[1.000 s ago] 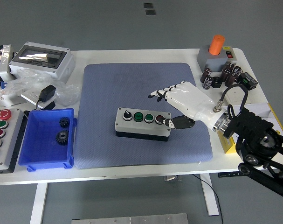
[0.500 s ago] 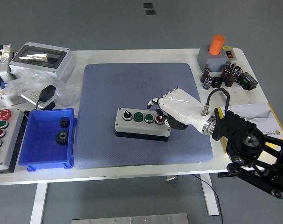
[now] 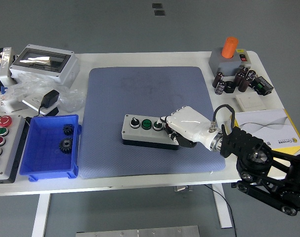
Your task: Pick up the button,place it on the desk,press the button,press the button
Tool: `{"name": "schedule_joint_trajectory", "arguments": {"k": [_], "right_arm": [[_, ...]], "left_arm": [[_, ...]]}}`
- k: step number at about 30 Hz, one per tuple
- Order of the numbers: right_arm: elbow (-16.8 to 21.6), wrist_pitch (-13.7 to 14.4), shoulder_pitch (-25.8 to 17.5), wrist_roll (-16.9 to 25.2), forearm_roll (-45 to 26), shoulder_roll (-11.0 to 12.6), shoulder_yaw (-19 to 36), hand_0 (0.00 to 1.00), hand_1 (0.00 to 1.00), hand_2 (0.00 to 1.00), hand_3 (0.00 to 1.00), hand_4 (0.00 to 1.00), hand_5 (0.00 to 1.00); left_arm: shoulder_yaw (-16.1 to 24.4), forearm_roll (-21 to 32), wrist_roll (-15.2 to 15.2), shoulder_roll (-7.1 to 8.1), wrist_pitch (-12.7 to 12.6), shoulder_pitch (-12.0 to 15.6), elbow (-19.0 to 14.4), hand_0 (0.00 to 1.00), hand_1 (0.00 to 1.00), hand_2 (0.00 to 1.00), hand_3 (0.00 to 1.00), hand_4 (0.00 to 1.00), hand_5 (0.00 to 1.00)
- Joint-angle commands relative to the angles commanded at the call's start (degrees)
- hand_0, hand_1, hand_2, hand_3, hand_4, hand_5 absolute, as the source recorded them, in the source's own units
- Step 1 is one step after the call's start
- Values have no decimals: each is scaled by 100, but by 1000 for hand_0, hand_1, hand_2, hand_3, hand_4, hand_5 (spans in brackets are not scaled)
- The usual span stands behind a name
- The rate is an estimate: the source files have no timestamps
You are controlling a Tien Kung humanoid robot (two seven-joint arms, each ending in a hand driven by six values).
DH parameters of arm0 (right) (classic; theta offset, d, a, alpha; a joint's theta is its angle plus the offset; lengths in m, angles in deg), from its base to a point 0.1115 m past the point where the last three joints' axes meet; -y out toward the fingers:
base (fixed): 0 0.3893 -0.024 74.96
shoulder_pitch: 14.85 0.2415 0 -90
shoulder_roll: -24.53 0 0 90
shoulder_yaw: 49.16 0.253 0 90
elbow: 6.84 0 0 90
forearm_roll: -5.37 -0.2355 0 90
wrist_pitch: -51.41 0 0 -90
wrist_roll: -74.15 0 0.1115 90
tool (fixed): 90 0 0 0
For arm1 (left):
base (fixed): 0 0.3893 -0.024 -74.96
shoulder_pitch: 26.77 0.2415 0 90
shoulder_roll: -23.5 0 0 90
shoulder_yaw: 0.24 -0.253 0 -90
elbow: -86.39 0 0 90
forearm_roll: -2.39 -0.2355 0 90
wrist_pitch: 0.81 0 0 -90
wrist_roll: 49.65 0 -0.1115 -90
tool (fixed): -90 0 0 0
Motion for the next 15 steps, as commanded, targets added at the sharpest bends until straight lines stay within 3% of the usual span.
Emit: {"name": "schedule_joint_trajectory", "arguments": {"k": [10, 15], "right_arm": [[-133, 72, -22, -19, -97, -47, 8, 120, 163, 172, 693, 184, 2], [61, 328, -64, 208, -394, 40, 255, 120, 163, 172, 693, 184, 2]], "left_arm": [[-28, 32, -61, -9, 20, 2, 0, 684, 689, 608, 682, 726, 333], [-47, 58, -79, -11, 22, 1, 0, 684, 689, 608, 682, 726, 333]]}}
